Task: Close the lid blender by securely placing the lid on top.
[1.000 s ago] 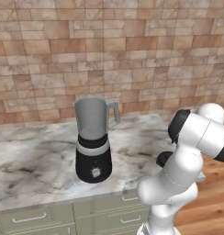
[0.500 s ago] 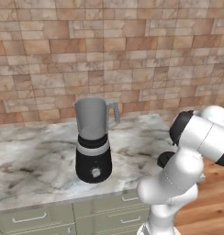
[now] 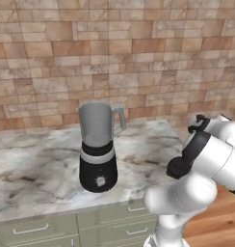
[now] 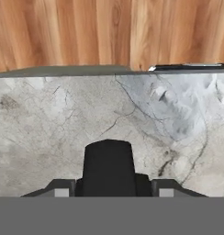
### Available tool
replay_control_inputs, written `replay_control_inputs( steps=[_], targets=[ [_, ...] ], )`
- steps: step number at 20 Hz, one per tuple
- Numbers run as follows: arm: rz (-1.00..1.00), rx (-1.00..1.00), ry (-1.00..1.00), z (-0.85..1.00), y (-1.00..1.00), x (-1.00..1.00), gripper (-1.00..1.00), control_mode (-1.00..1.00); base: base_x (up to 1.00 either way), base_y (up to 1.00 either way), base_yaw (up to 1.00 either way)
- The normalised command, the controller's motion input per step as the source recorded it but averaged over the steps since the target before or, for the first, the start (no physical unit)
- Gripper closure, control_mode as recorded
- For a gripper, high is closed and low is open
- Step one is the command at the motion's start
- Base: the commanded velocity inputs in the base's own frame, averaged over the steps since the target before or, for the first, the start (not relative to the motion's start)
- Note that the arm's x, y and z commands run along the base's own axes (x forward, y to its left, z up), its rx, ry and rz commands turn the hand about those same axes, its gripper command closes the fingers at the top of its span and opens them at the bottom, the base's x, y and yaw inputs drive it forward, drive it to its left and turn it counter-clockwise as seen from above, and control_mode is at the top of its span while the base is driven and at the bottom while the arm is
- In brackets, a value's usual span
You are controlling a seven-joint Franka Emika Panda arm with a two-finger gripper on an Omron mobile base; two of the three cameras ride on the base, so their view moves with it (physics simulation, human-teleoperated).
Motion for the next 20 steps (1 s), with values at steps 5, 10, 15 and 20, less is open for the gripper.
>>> replay_control_inputs(
  steps=[5, 10, 15, 20],
  targets=[
    [-0.06, 0.04, -0.06, 0.13, 0.01, -0.14, 1.00, -1.00, 0.00, 0.00, 0.00],
    [-0.01, 0.09, -0.02, 0.61, 0.00, -0.11, 1.00, -1.00, 0.00, 0.00, 0.00],
    [-0.04, 0.09, -0.06, 0.93, 0.23, -0.05, 1.00, -1.00, 0.00, 0.00, 0.00],
    [-0.03, 0.12, -0.05, 0.21, 0.02, -0.26, 1.00, -1.00, 0.00, 0.00, 0.00]
  ],
)
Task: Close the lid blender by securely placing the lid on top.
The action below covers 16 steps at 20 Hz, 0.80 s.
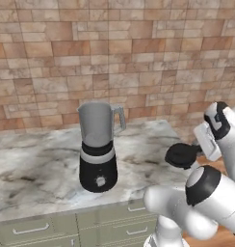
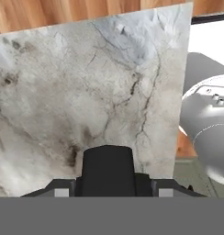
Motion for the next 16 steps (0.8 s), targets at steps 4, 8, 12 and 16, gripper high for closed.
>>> replay_control_inputs(
  steps=[4, 8, 12, 16],
  targets=[
    [-0.01, 0.16, -0.02, 0.74, 0.00, -0.26, 1.00, -1.00, 0.00, 0.00, 0.00],
    [-0.01, 0.14, -0.04, 0.94, 0.15, -0.12, 1.00, -1.00, 0.00, 0.00, 0.00],
    [-0.02, 0.13, -0.03, 0.82, 0.23, -0.04, 1.00, -1.00, 0.00, 0.00, 0.00],
    [-0.04, 0.09, 0.00, 0.75, 0.39, 0.00, 1.00, -1.00, 0.00, 0.00, 0.00]
  ],
)
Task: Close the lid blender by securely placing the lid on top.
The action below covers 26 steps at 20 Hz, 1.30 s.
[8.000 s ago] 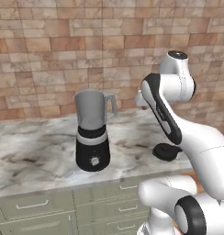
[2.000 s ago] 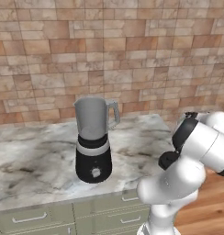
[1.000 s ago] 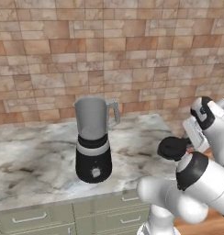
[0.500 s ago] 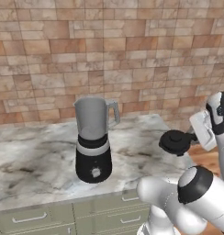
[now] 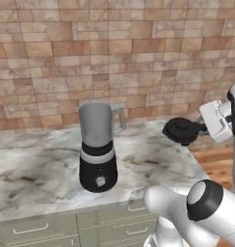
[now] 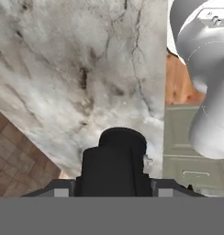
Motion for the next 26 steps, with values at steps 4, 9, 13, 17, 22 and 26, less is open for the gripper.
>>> replay_control_inputs(
  steps=[4, 9, 13, 17, 22, 26],
  targets=[
    [-0.06, 0.07, -0.01, 0.66, 0.52, 0.00, 1.00, -1.00, 0.00, 0.00, 0.00],
    [-0.05, 0.03, -0.03, 0.56, 0.67, 0.00, 1.00, -1.00, 0.00, 0.00, 0.00],
    [-0.01, 0.04, -0.07, 0.49, 0.55, -0.06, 1.00, -1.00, 0.00, 0.00, 0.00],
    [0.00, 0.02, -0.09, 0.47, 0.57, -0.04, 1.00, -1.00, 0.00, 0.00, 0.00],
    [0.00, 0.01, -0.06, 0.51, 0.65, 0.00, 1.00, -1.00, 0.00, 0.00, 0.00],
    [0.00, 0.00, -0.03, 0.52, 0.59, 0.00, 1.00, -1.00, 0.00, 0.00, 0.00]
  ],
)
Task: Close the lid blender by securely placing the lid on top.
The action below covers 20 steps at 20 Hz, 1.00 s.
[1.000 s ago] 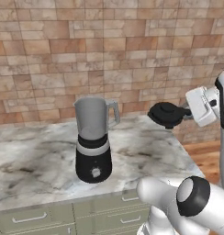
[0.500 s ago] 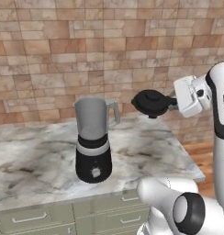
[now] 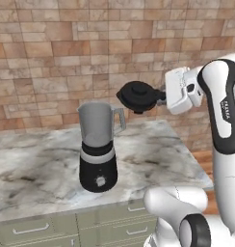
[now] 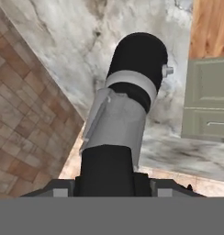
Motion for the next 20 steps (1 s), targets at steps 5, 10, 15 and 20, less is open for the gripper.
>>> replay_control_inputs(
  steps=[5, 10, 15, 20],
  targets=[
    [0.00, 0.00, 0.00, 0.44, 0.42, 0.00, 1.00, -1.00, 0.00, 0.00, 0.00],
    [0.00, 0.00, 0.08, 0.08, 0.52, 0.18, 1.00, -1.00, 0.00, 0.00, 0.00],
    [0.00, -0.02, 0.07, -0.06, 0.53, 0.31, 1.00, -1.00, 0.00, 0.00, 0.00],
    [0.00, -0.03, 0.03, -0.07, 0.28, 0.26, 1.00, -1.00, 0.00, 0.00, 0.00]
  ],
)
